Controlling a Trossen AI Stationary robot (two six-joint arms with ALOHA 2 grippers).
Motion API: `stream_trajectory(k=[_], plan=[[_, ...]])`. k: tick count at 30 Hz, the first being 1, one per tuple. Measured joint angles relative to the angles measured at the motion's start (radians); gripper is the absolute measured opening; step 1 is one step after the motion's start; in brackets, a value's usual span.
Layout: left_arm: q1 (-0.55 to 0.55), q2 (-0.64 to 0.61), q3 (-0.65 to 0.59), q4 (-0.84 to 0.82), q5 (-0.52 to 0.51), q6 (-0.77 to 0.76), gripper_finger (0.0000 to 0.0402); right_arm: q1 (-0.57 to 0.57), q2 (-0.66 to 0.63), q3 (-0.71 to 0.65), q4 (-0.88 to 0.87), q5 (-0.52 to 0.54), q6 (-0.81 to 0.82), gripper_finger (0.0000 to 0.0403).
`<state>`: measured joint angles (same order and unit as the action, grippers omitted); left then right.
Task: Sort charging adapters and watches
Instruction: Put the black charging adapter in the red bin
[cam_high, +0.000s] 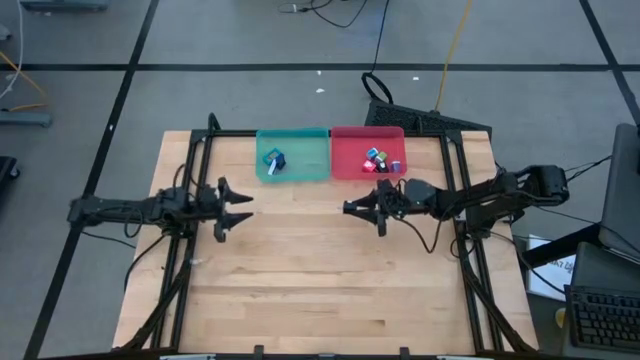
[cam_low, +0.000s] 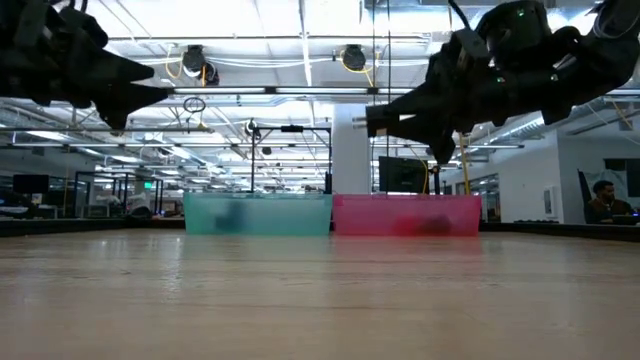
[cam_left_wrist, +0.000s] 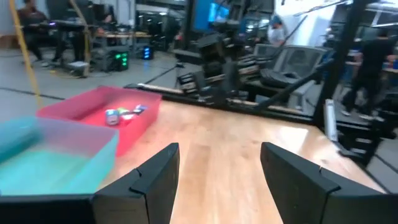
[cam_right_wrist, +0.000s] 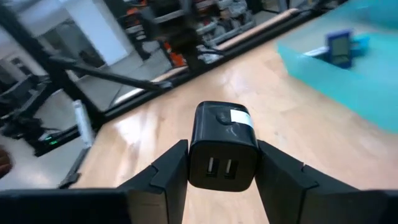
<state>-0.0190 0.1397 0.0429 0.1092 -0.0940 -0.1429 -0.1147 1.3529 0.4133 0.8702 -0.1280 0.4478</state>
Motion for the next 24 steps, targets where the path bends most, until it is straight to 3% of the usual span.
stream_trajectory(k=[8, 14, 19, 24], plan=[[0.000, -0.042, 0.000, -0.023, -0.003, 0.015, 0.0228, -0.125, 0.000, 0.000, -0.053, 0.257, -0.156, 0.0144], [0.000, -0.042, 0.000, -0.023, -0.004, 0.016, 0.0228, -0.249, 0.000, 0.000, -0.191, 0.492, -0.269, 0.0145], [0.000, -0.042, 0.000, -0.023, -0.004, 0.016, 0.0228, -0.333, 0.000, 0.000, -0.302, 0.521, -0.268, 0.0150], [0.000, -0.042, 0.000, -0.023, -0.005, 0.016, 0.0228, -0.356, 0.000, 0.000, -0.319, 0.520, -0.251, 0.0195]])
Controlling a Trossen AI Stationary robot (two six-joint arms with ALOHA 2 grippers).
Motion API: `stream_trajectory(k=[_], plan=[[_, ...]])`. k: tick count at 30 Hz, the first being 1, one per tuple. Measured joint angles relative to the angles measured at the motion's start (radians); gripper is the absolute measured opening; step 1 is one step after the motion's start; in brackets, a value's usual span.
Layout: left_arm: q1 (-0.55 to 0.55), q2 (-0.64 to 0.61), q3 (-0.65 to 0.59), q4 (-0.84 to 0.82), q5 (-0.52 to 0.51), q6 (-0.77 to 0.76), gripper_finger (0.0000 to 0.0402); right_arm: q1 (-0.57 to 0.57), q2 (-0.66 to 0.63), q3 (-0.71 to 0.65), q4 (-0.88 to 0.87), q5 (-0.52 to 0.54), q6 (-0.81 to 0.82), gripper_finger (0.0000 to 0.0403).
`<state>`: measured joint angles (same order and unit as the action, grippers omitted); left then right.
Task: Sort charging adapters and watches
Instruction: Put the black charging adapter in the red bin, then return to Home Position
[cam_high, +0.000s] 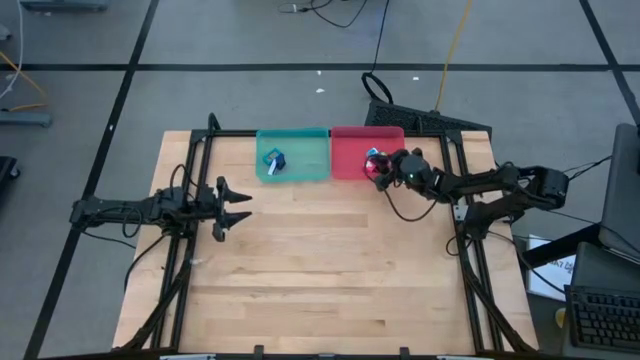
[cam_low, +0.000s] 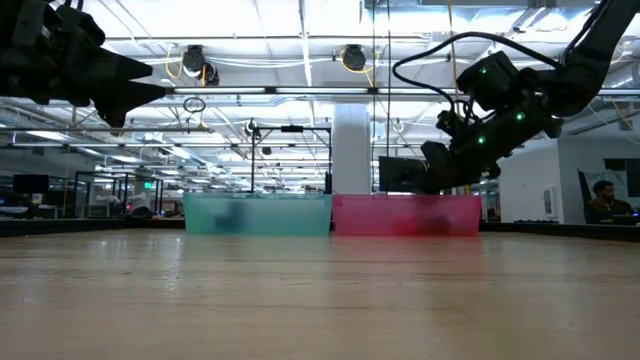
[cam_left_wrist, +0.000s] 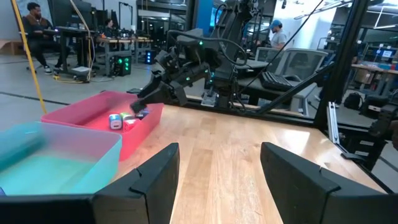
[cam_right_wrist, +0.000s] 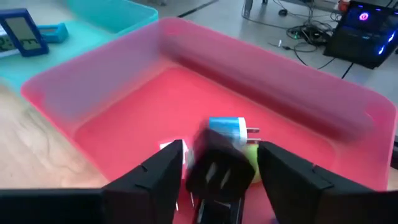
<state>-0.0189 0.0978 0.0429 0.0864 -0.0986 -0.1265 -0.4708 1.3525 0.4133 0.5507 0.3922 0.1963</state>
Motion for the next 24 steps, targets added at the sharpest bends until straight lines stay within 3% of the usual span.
stream_trajectory(k=[11, 24], plan=[[0.000, 0.000, 0.000, 0.000, -0.001, -0.001, 0.0228, 0.001, -0.070, 0.000, -0.003, -0.003, 0.000, 0.0263], [0.000, 0.000, 0.000, 0.000, -0.002, -0.002, 0.0228, 0.101, -0.620, 0.000, -0.473, -0.004, 0.001, 0.0268]])
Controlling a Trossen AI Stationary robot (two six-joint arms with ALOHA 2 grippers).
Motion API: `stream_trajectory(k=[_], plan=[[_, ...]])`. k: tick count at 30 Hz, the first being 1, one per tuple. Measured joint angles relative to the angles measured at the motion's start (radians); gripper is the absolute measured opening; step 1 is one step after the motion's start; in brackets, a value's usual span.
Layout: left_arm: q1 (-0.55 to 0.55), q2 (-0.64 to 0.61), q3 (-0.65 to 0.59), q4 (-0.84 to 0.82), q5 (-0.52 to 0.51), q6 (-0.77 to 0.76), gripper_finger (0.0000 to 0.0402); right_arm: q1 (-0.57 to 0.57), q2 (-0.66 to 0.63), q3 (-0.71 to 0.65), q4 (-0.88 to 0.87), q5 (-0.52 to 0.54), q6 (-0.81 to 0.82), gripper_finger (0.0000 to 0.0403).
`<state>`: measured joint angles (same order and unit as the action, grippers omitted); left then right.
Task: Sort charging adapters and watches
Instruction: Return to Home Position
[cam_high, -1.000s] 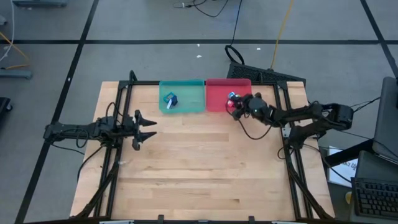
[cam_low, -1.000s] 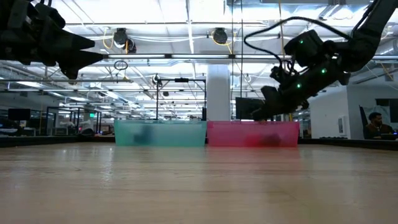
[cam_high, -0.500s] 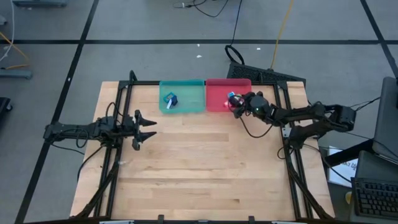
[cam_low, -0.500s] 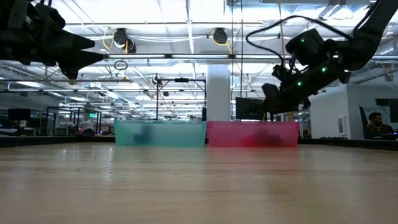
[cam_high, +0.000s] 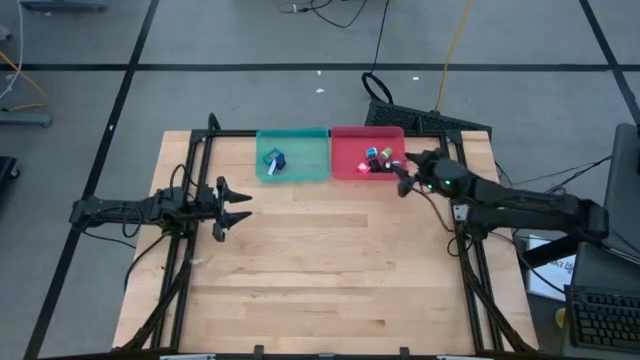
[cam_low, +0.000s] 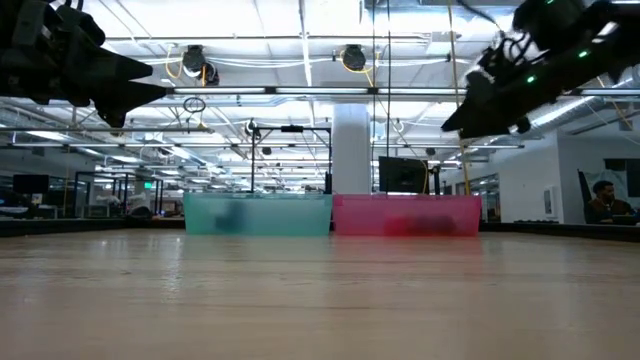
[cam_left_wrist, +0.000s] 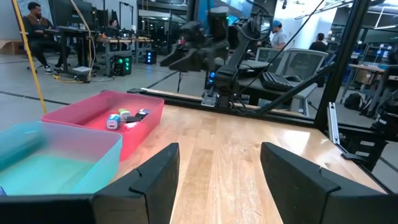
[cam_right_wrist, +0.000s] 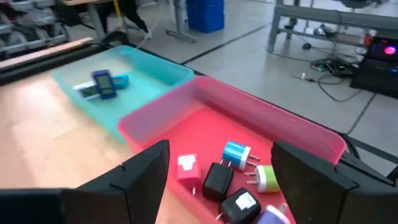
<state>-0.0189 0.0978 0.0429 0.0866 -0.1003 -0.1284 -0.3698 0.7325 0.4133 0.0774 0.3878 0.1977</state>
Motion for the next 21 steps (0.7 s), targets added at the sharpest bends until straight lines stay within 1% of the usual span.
stream_trajectory(k=[4, 8, 10, 12, 14, 19, 21], plan=[[0.000, 0.000, 0.000, 0.000, 0.000, 0.000, 0.0228, 0.045, -0.158, 0.000, -0.160, 0.000, 0.028, 0.0270], [0.000, 0.000, 0.000, 0.000, 0.000, 0.000, 0.0228, 0.089, -0.262, 0.000, -0.269, 0.000, 0.070, 0.0267], [0.000, 0.000, 0.000, 0.000, 0.000, 0.000, 0.0228, 0.115, -0.295, -0.005, -0.293, -0.001, 0.088, 0.0266], [0.000, 0.000, 0.000, 0.000, 0.000, 0.000, 0.0228, 0.144, -0.319, -0.032, -0.262, -0.039, 0.098, 0.0266], [0.000, 0.000, 0.000, 0.000, 0.001, 0.000, 0.0227, 0.170, -0.331, -0.074, -0.187, -0.139, 0.089, 0.0268], [0.000, 0.000, 0.000, 0.000, 0.001, 0.000, 0.0228, 0.221, -0.335, -0.179, 0.095, -0.516, 0.072, 0.0271], [0.000, 0.000, 0.000, 0.000, 0.001, 0.000, 0.0227, 0.234, -0.335, -0.210, 0.197, -0.655, 0.095, 0.0270]])
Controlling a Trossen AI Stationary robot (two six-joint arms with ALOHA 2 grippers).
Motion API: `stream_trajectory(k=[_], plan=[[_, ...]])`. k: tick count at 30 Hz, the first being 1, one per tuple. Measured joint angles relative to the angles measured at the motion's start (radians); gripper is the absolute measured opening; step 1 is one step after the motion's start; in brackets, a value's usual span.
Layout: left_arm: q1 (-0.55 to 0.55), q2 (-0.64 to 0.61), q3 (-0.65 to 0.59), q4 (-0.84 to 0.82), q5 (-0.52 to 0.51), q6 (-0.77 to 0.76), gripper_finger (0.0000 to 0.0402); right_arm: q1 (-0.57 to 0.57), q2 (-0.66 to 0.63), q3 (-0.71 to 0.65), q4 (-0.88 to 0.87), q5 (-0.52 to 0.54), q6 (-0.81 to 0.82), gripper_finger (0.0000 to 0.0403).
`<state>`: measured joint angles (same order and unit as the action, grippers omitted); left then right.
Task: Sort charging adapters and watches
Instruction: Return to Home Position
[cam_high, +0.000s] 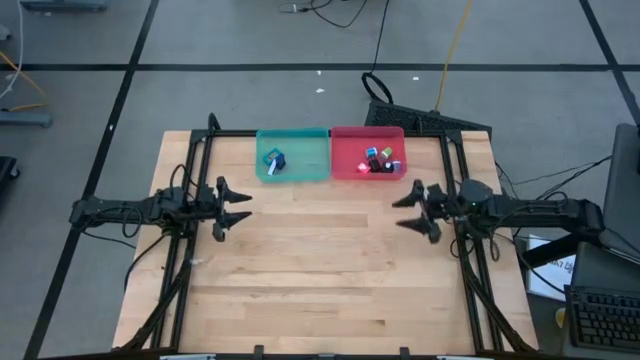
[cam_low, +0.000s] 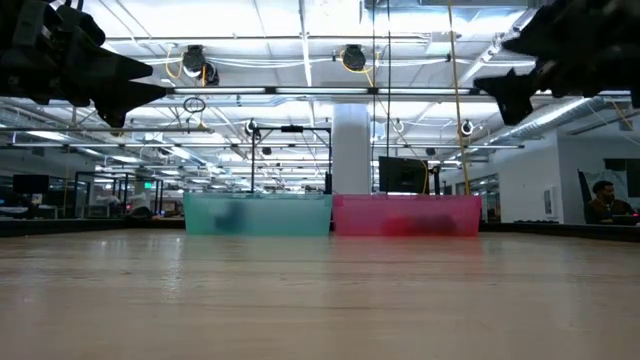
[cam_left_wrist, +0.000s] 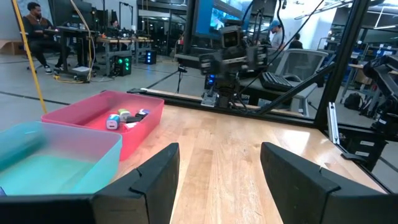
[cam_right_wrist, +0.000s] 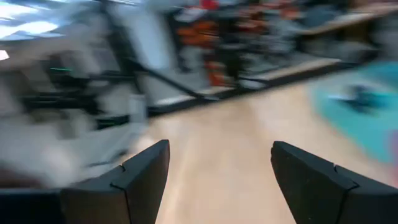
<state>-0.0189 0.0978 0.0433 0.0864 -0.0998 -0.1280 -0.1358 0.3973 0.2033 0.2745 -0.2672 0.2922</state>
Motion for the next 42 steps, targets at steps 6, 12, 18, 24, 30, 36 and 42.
stream_trajectory(k=[6, 12, 18, 24, 30, 36, 42], plan=[[0.000, 0.000, 0.000, 0.000, 0.000, 0.000, 0.0228, 0.021, -0.055, -0.019, 0.088, -0.153, 0.087, 0.0269], [0.000, 0.000, 0.000, 0.000, 0.000, 0.000, 0.0228, 0.020, -0.159, -0.019, 0.030, -0.141, 0.089, 0.0270], [0.000, 0.000, 0.000, 0.000, 0.000, 0.000, 0.0228, 0.067, -0.202, -0.046, 0.003, -0.071, 0.107, 0.0270], [0.000, 0.000, 0.000, 0.000, 0.001, 0.001, 0.0228, 0.161, -0.203, -0.114, 0.116, -0.016, 0.126, 0.0268], [0.000, 0.000, 0.000, 0.000, 0.001, 0.000, 0.0228, 0.218, -0.204, -0.128, 0.167, 0.038, 0.074, 0.0268], [0.000, 0.000, 0.000, 0.000, -0.002, 0.000, 0.0227, 0.215, -0.244, -0.123, 0.108, 0.108, 0.010, 0.0269], [0.000, 0.000, 0.000, 0.000, -0.002, 0.000, 0.0228, 0.214, -0.329, -0.123, 0.014, 0.194, -0.044, 0.0268]])
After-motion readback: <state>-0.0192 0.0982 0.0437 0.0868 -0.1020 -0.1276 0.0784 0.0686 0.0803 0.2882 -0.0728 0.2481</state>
